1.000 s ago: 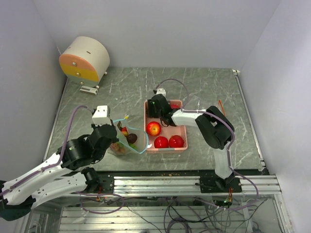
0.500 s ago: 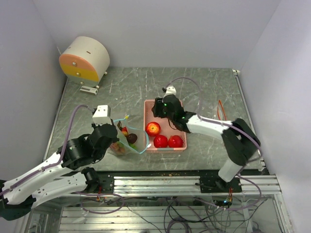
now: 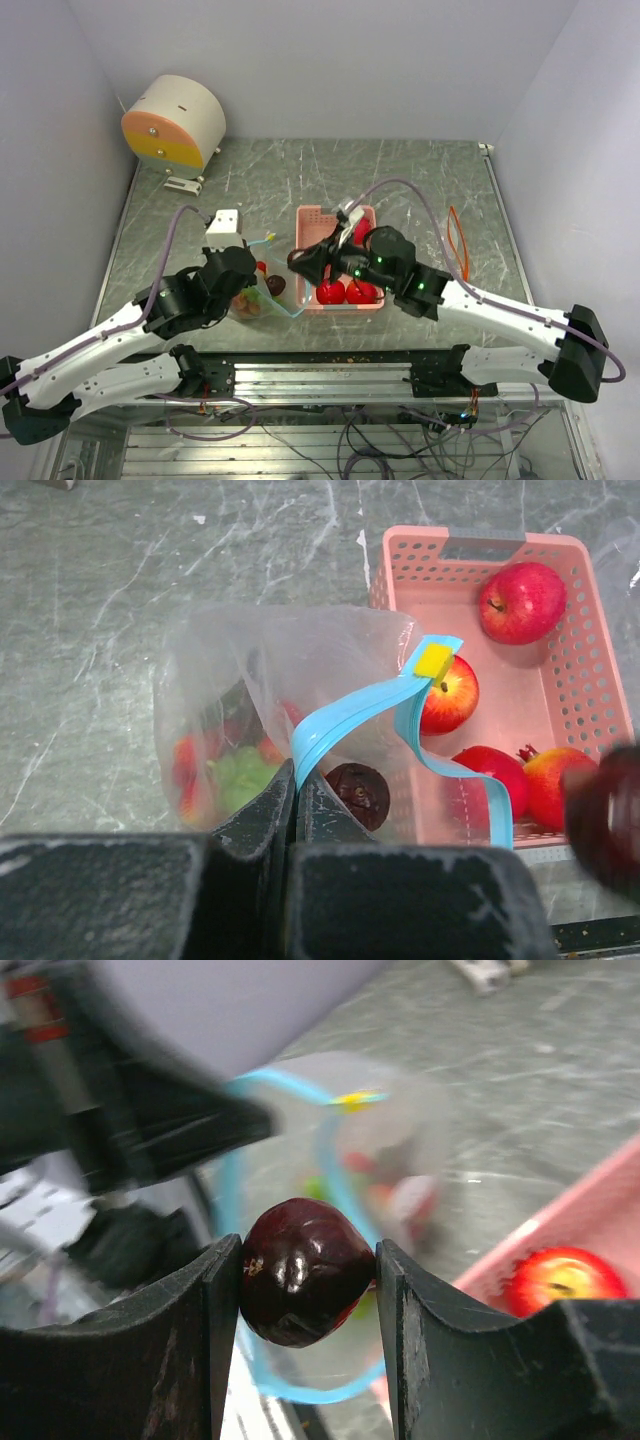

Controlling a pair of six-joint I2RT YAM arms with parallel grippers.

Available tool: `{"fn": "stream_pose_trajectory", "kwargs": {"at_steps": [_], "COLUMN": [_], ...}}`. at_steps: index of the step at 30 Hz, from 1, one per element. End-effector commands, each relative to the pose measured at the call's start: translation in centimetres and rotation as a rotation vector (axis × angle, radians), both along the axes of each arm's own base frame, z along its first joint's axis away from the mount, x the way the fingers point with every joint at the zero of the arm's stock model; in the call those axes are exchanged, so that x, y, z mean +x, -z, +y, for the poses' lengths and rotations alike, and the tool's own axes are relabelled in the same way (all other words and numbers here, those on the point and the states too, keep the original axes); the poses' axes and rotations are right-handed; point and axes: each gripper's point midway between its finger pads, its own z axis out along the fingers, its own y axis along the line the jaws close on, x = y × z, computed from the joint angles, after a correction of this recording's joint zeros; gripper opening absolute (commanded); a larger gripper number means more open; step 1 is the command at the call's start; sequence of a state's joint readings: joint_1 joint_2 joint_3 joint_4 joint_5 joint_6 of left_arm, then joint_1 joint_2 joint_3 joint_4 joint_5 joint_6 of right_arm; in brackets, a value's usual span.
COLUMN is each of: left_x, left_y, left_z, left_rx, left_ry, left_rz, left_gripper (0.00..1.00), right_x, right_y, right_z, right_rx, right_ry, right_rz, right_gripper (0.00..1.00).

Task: Place the food in the zip-top bag and seal the zipper
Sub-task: Place the fake fruit in the zipper food storage bag.

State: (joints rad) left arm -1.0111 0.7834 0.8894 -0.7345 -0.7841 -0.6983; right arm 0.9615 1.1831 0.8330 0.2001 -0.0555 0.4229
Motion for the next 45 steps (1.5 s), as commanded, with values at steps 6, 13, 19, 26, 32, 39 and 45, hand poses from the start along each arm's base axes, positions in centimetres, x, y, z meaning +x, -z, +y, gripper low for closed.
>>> {"fn": "stream_pose_trajectory", "kwargs": {"at_steps": [6,13,19,26,32,39,45], "left_x": [1.0,0.6,0.5,0.3,0.2,0.0,0.0], "left_y": [-1.8,-2.3,-2.1,-1.7,-1.4,-0.8,-0.8], "left_z": [-2.9,-2.4,-2.0,-1.8,-1.3,-1.3,-1.3], "left_rx": [-0.060,-0.076,-0.069,-0.067,-0.073,-0.092,-0.091], "left_ry": [0.059,0.057,0.047,0.050,0.036,0.041,0.042], "left_rz": [-0.016,-0.019,-0.022,-0.016,-0.021,-0.019,-0.020], "left_gripper": [0.07,0.07,0.07,0.15,0.18,0.18,0.18], "right_x": [-5.9,-3.4,-2.0,-0.4,-2.3,0.7,1.7], "right_y": [0.4,4.4,6.9,6.0,1.9,-0.8,-0.7], "right_z": [3.7,4.8,5.9,4.4,3.1,0.5,3.8], "right_rx": [0.009,-0.087,-0.146,-0.175,-0.047,0.037,0.085], "right_ry": [-0.207,-0.110,-0.049,0.065,0.026,0.294,0.295], "right_rz": [0.017,0.041,0.072,0.030,-0.009,0.053,0.133], "right_gripper": [0.35,0.37,0.49,0.85,1.00,0.97,0.90]}}
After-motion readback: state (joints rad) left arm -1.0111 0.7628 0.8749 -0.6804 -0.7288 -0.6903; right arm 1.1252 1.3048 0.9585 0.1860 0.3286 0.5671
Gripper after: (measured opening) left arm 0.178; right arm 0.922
